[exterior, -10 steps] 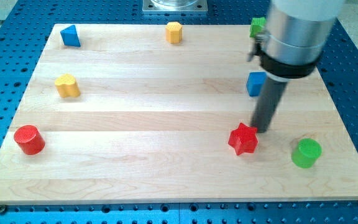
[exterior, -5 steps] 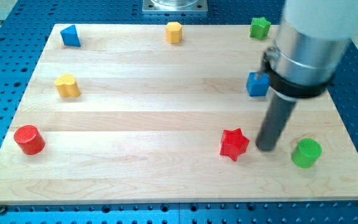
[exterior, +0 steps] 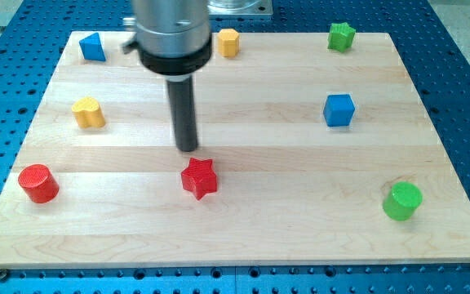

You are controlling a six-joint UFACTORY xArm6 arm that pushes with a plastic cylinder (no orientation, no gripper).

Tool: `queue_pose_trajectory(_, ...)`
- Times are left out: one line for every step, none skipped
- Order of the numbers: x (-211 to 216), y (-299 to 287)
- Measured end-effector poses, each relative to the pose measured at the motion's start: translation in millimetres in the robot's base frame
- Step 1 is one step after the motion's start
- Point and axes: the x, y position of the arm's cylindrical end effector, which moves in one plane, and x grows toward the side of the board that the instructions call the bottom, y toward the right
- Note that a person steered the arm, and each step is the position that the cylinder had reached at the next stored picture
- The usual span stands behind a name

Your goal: Move the red star to the bottom center of the board

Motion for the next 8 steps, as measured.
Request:
queue_pose_trajectory(67.9,2.8)
queue_pose_trajectory(103.0,17.5)
queue_pose_trajectory(39.7,10.3)
queue_pose_trajectory(12.9,11.8)
queue_pose_trajectory(47.2,27.1)
queue_pose_trajectory(97.6,46.4)
queue_pose_trajectory(71.5,44.4)
queue_pose_trajectory(16.0,55.7)
